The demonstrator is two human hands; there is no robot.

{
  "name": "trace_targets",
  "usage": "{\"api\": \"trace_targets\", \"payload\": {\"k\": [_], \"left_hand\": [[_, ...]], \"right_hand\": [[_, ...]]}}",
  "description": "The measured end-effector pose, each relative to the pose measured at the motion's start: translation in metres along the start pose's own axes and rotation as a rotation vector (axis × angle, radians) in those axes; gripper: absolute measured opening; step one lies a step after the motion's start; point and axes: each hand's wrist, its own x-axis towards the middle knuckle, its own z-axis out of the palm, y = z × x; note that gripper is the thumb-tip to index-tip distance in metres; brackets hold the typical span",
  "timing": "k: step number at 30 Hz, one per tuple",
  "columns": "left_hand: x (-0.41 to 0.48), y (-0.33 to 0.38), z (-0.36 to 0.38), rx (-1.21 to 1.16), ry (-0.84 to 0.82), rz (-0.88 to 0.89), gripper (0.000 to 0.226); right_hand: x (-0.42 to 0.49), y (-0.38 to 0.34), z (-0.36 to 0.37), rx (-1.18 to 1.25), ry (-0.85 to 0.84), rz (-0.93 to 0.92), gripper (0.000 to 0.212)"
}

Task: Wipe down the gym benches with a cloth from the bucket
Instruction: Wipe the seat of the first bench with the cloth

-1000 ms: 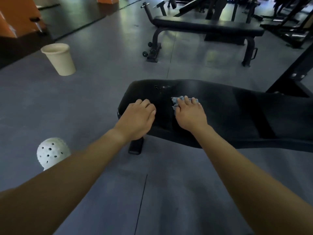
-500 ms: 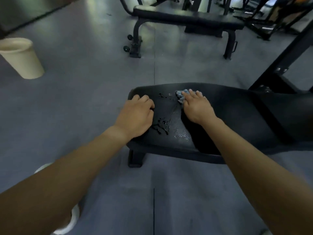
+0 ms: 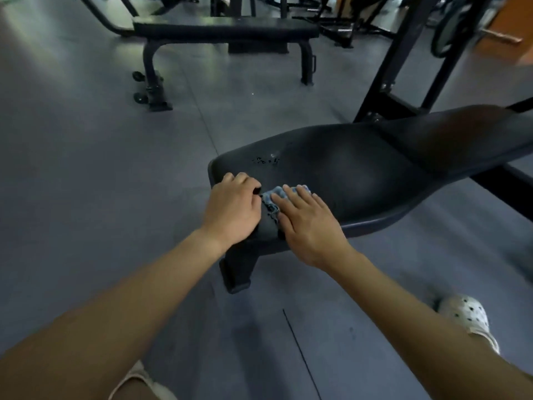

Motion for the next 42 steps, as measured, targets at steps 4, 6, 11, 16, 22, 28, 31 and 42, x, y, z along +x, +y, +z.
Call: {"api": "trace_targets", "payload": {"k": [4,6,11,16,22,28,31,42], "left_hand": [[-0.014,-0.013,-0.004,-0.038,-0.044,0.112,0.037],[-0.023,-0.021,-0.006,-0.062,-0.066,0.153,0.037],[-0.039,-0.046,-0.013,-0.069,-0.092,0.194,0.04],[-0.043,-0.057,-0.019,-0.063,-0.112,0.233,0.04],[-0.048,-0.064,-0.023,-0.037,-0.138,0.28,0.041],[-0.056,-0.062,-0.027,-0.039,-0.162,0.291,0.044],[-0.056,-0.065,-0.026,-0.055,-0.176,0.301,0.044],[-0.052,-0.082,-0.029,-0.164,-0.234,0.322,0.048]], "right_hand": [[0.008,0.015,-0.006,0.04,-0.037,0.091,0.049],[0.021,0.028,-0.007,0.029,-0.02,0.232,0.049],[0.032,-0.005,0.001,-0.002,0.028,0.388,0.051],[-0.01,-0.067,0.011,0.025,0.116,0.14,0.048],[-0.051,-0.065,0.008,0.22,0.157,-0.066,0.049],[-0.037,-0.029,-0.011,0.25,0.445,0.29,0.033],[-0.019,-0.026,0.003,0.186,0.33,0.344,0.037],[-0.041,-0.095,0.001,0.234,0.226,-0.06,0.048]]}}
